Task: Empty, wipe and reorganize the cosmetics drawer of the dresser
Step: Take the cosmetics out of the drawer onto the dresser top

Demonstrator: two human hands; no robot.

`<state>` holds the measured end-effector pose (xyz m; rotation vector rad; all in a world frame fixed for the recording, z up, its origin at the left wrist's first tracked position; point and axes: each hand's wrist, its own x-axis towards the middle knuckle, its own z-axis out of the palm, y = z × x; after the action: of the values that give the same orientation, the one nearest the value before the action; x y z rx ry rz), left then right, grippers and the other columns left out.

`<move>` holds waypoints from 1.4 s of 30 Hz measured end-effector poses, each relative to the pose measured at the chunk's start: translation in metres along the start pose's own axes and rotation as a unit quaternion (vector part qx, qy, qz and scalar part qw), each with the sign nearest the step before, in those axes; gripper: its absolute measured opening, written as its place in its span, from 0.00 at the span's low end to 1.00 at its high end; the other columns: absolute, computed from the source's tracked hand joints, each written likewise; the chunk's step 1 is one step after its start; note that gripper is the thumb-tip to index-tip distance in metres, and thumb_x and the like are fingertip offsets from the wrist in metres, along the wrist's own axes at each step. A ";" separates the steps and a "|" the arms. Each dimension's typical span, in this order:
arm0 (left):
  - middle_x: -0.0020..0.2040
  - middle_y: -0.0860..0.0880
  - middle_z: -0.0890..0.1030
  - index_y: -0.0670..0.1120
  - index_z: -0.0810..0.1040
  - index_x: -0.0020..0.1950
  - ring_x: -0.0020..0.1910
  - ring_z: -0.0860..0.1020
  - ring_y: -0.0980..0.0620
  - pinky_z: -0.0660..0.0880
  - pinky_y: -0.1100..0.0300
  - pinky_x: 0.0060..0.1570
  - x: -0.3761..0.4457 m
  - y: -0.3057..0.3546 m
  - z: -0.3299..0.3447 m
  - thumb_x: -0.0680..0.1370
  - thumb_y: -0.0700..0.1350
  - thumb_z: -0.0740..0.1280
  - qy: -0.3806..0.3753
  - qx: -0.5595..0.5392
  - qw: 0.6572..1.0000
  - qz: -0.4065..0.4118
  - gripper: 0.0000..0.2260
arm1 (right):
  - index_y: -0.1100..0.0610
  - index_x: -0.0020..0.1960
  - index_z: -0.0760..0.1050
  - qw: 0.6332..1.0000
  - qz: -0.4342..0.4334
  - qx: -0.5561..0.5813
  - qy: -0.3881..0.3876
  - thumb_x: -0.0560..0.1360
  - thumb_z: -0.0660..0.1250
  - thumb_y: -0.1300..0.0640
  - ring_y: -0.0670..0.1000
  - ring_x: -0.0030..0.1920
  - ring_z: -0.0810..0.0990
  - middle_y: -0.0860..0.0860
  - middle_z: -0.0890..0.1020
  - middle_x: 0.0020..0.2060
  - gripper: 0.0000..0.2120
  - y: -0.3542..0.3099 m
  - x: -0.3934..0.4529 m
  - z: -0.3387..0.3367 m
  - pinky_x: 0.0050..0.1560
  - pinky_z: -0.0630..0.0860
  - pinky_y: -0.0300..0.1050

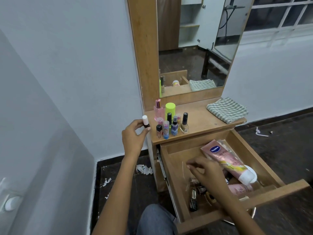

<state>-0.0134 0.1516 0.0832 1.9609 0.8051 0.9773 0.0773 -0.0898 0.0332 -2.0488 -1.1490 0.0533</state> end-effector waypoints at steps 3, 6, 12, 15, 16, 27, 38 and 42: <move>0.50 0.52 0.82 0.46 0.81 0.54 0.50 0.78 0.58 0.69 0.72 0.49 0.008 -0.005 0.013 0.71 0.41 0.74 -0.031 0.003 1.000 0.003 0.12 | 0.48 0.47 0.81 1.000 -0.001 -0.010 -0.013 0.73 0.71 0.57 0.36 0.43 0.78 0.36 0.80 0.41 0.05 0.005 -0.002 0.005 0.44 0.77 0.35; 0.50 0.53 0.82 0.46 0.81 0.55 0.51 0.78 0.58 0.69 0.74 0.48 0.013 -0.007 0.023 0.71 0.39 0.74 -0.047 0.002 0.999 0.009 0.12 | 0.48 0.47 0.80 1.000 0.003 -0.014 -0.018 0.74 0.69 0.55 0.36 0.44 0.78 0.37 0.80 0.42 0.04 0.007 -0.001 0.009 0.45 0.76 0.34; 0.58 0.48 0.81 0.44 0.79 0.62 0.58 0.77 0.54 0.69 0.71 0.52 0.012 -0.007 0.032 0.75 0.37 0.69 -0.071 0.003 0.997 0.003 0.15 | 0.48 0.48 0.81 0.999 0.013 -0.006 -0.029 0.75 0.69 0.54 0.36 0.44 0.78 0.39 0.82 0.43 0.04 0.011 0.000 0.012 0.45 0.77 0.35; 0.63 0.49 0.78 0.45 0.75 0.67 0.61 0.74 0.55 0.68 0.66 0.58 0.005 -0.010 0.030 0.76 0.40 0.69 -0.071 -0.005 0.997 -0.011 0.19 | 0.49 0.48 0.81 0.999 0.024 -0.004 -0.021 0.74 0.69 0.56 0.37 0.43 0.79 0.39 0.82 0.43 0.04 0.011 0.000 0.011 0.45 0.77 0.36; 0.64 0.49 0.78 0.46 0.74 0.67 0.63 0.74 0.53 0.68 0.63 0.60 -0.001 -0.011 0.029 0.76 0.41 0.69 -0.057 -0.009 0.998 -0.014 0.19 | 0.50 0.48 0.81 0.999 0.029 -0.003 -0.018 0.74 0.70 0.56 0.38 0.43 0.79 0.39 0.82 0.43 0.04 0.011 0.000 0.010 0.45 0.77 0.36; 0.52 0.54 0.80 0.47 0.78 0.57 0.54 0.74 0.57 0.72 0.54 0.52 -0.136 0.001 0.024 0.79 0.46 0.62 -0.007 0.055 0.993 0.106 0.09 | 0.45 0.58 0.78 0.946 -0.008 -0.147 -0.288 0.72 0.71 0.54 0.40 0.54 0.77 0.41 0.81 0.55 0.15 0.027 0.006 -0.027 0.56 0.74 0.39; 0.53 0.55 0.80 0.49 0.81 0.54 0.55 0.71 0.61 0.62 0.68 0.54 -0.148 0.021 0.031 0.76 0.39 0.66 -0.073 0.102 0.982 0.140 0.09 | 0.55 0.55 0.80 0.805 -0.210 -0.348 -0.431 0.75 0.65 0.56 0.57 0.58 0.71 0.56 0.75 0.57 0.10 -0.008 0.013 0.012 0.50 0.70 0.51; 0.56 0.55 0.80 0.48 0.80 0.56 0.57 0.72 0.60 0.63 0.63 0.56 -0.145 0.021 0.030 0.75 0.36 0.69 -0.071 0.125 0.980 0.136 0.13 | 0.55 0.55 0.78 0.804 -0.229 -0.352 -0.421 0.75 0.64 0.59 0.56 0.58 0.73 0.55 0.77 0.57 0.10 -0.003 0.015 0.013 0.58 0.70 0.51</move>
<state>-0.0574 0.0156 0.0392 2.3766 0.6108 0.9114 0.0793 -0.0704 0.0309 -2.3502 -2.5093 0.3789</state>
